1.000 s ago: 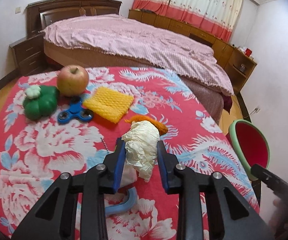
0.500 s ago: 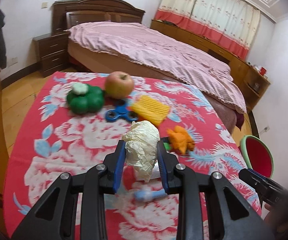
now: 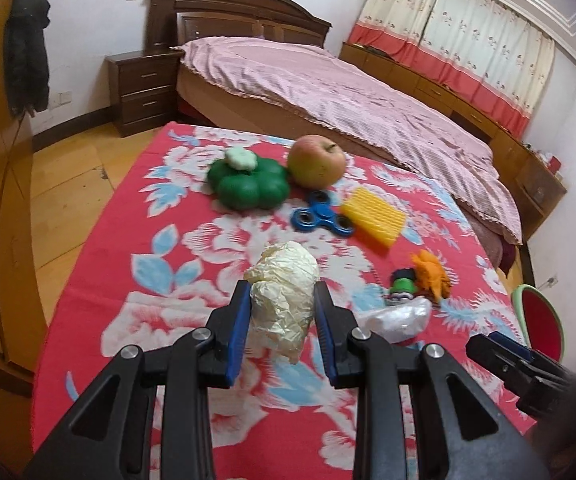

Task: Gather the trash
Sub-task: 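Grasp the crumpled tissue with the left tool while the right grasps the silver foil packet, then carry the tissue and foil packet over the red bucket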

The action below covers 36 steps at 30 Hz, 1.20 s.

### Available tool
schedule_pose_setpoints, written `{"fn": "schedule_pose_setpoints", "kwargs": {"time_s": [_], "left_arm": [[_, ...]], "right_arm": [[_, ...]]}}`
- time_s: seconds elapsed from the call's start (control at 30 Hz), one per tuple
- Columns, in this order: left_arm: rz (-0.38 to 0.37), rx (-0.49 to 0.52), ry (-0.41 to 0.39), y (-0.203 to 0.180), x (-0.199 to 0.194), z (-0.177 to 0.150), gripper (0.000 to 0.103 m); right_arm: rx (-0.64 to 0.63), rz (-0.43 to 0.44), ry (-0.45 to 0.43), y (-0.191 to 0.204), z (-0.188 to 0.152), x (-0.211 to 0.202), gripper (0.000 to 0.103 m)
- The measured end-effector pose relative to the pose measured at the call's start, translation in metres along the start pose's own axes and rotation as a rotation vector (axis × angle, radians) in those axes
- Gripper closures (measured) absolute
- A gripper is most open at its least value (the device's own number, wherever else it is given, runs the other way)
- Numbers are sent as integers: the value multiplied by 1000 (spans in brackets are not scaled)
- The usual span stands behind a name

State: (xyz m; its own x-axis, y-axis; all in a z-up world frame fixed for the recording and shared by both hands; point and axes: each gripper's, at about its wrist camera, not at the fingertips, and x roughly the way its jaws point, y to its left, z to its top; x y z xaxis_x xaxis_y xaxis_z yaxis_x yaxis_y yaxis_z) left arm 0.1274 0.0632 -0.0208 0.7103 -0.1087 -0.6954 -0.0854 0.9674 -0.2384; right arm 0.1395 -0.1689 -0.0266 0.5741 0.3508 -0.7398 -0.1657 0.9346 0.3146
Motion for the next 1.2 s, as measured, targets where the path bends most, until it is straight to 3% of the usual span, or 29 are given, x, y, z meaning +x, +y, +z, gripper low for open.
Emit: {"fn": "schedule_pose_setpoints", "kwargs": {"time_s": [0.47, 1.03, 1.07, 1.1, 1.2], "left_arm": [[24, -44, 4, 26, 7, -7, 72], [14, -58, 25, 32, 14, -12, 72], [12, -58, 25, 32, 14, -12, 72], [11, -58, 26, 31, 14, -12, 72], [8, -55, 24, 30, 14, -12, 72]], "right_arm": [[-92, -32, 66, 38, 1, 50, 21], [-129, -89, 76, 49, 3, 76, 21], [-126, -85, 76, 48, 2, 75, 23], [-126, -87, 74, 48, 2, 73, 31], [-109, -73, 75, 44, 2, 70, 32]]}}
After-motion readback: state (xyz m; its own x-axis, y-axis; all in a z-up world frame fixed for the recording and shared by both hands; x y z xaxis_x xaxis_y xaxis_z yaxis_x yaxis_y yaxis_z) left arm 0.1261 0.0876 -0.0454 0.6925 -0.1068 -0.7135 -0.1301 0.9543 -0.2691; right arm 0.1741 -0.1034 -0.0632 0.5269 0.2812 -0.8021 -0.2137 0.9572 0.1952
